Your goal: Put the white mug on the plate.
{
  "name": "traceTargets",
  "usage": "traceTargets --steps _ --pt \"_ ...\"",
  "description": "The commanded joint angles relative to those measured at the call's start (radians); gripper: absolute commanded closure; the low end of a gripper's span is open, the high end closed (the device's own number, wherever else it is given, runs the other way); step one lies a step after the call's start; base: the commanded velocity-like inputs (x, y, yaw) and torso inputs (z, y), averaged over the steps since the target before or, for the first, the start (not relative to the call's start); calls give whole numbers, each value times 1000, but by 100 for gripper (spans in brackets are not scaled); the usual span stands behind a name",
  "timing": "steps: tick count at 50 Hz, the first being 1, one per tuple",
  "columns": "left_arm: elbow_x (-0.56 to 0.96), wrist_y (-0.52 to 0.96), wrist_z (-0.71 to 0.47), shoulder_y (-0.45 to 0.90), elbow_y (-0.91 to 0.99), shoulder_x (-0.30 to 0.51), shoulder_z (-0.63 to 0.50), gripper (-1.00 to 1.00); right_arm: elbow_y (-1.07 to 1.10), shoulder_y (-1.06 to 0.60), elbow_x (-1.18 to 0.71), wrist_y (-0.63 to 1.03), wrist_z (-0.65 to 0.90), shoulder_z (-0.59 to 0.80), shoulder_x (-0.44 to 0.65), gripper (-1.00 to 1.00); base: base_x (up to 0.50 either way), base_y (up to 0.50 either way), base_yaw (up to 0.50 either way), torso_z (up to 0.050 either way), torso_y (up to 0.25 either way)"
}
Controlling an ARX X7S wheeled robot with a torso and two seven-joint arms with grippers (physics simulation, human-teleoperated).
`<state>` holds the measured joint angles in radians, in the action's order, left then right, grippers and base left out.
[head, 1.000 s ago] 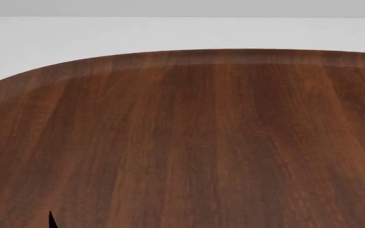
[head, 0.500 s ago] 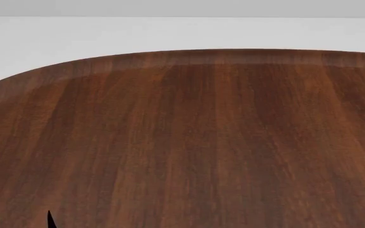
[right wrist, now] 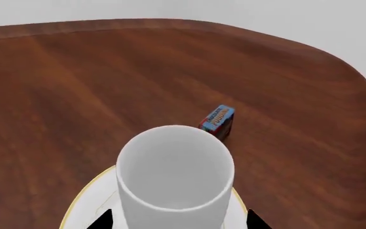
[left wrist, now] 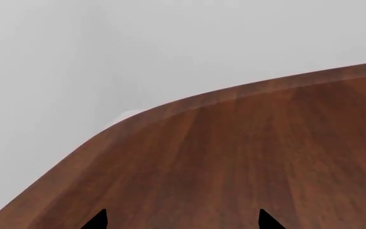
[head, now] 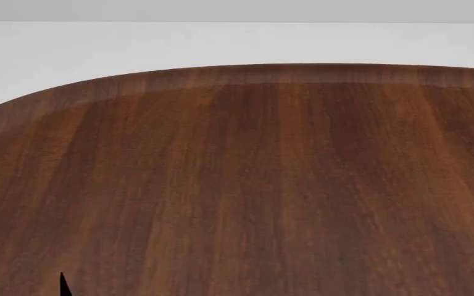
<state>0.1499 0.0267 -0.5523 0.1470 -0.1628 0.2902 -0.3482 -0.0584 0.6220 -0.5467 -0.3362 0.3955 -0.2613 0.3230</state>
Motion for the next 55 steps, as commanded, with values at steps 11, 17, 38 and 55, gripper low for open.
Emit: traceTargets --steps 11,17,38,55 --pt "9 18 -9 -8 40 13 2 -100 206 79 31 29 64 -23 25 -100 0 0 0 0 0" --pt "25 51 -21 -28 123 36 21 -100 287 107 46 50 87 -35 41 -100 0 0 0 0 0" --pt "44 188 -67 -119 479 129 53 -100 496 156 104 140 81 -104 28 -100 0 0 0 0 0" --pt "33 375 -69 -154 790 212 15 -100 698 144 159 310 13 -178 14 -100 0 0 0 0 0"
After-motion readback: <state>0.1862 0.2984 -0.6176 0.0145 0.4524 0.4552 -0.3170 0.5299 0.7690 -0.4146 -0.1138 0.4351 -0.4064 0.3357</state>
